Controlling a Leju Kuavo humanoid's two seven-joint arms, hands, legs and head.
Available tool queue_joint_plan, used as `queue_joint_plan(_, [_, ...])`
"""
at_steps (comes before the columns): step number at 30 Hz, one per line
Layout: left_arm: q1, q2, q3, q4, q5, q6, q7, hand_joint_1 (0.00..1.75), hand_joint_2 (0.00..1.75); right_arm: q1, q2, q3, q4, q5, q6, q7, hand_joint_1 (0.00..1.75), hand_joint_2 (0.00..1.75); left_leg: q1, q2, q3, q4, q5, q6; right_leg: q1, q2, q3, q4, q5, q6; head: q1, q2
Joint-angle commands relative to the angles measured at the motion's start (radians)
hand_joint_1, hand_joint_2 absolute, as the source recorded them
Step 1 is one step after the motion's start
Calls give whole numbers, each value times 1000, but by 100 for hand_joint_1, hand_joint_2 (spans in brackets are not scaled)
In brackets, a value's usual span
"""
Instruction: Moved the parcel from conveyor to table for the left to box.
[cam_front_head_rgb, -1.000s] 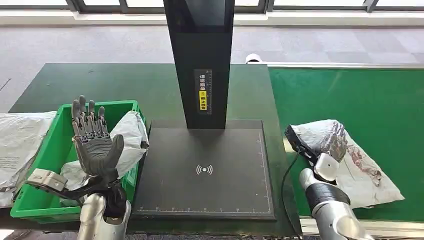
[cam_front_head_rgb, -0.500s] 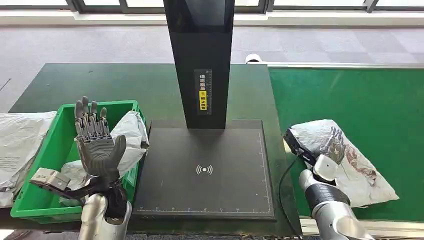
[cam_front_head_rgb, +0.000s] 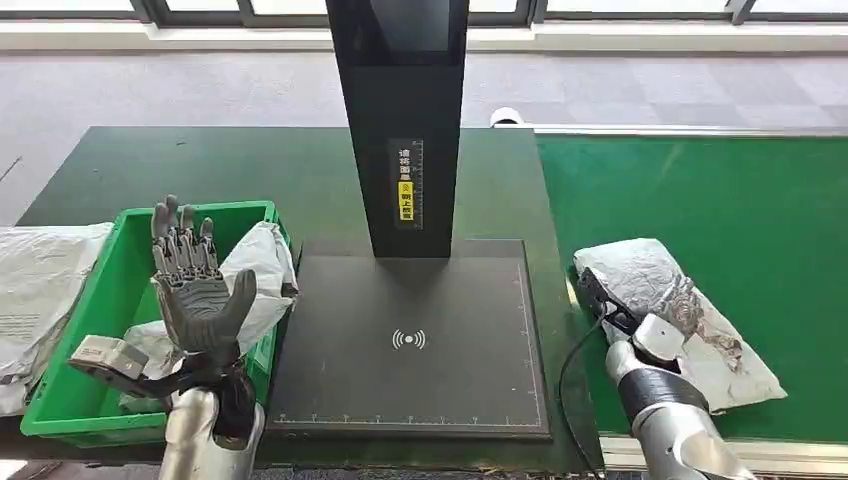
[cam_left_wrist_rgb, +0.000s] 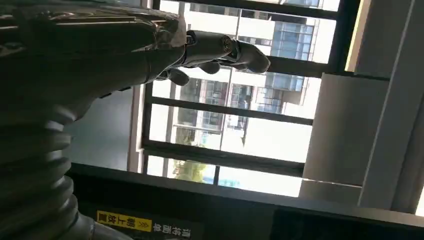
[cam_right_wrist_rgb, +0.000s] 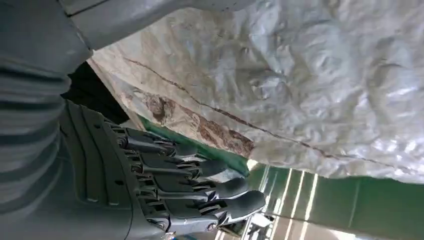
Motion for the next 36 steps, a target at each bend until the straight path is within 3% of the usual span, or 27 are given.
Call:
queue_joint_plan(1, [-9,4,-1,73,-13,14,-5,0,175,-42,-19,-86,102,-16,23,-9,0,175,0,0,1,-1,0,0,0,-1,1,-1,0,0,0,0])
queue_joint_plan(11, [-18,4,-5,88,-22,17,-5,0,175,-42,-29,-72,128,-11,150,-36,0,175,0,0,1,-1,0,0,0,-1,1,-1,0,0,0,0])
queue_joint_plan(15, [-18,6,-4,88,-23,17,-5,0,175,-38,-29,-72,130,-11,151,-36,0,175,0,0,2,-2,0,0,0,-1,2,-2,0,0,0,0])
queue_joint_plan(16, [-17,7,-5,95,-27,14,-5,0,175,-45,-30,-68,146,-12,205,-60,175,175,0,0,2,-2,0,0,0,-1,2,-1,0,0,0,0])
queue_joint_plan(36, [-8,1,-8,86,-32,23,-5,0,175,-47,-26,-63,138,-8,206,-60,175,175,0,0,2,-2,0,0,0,-1,2,-2,0,0,0,0])
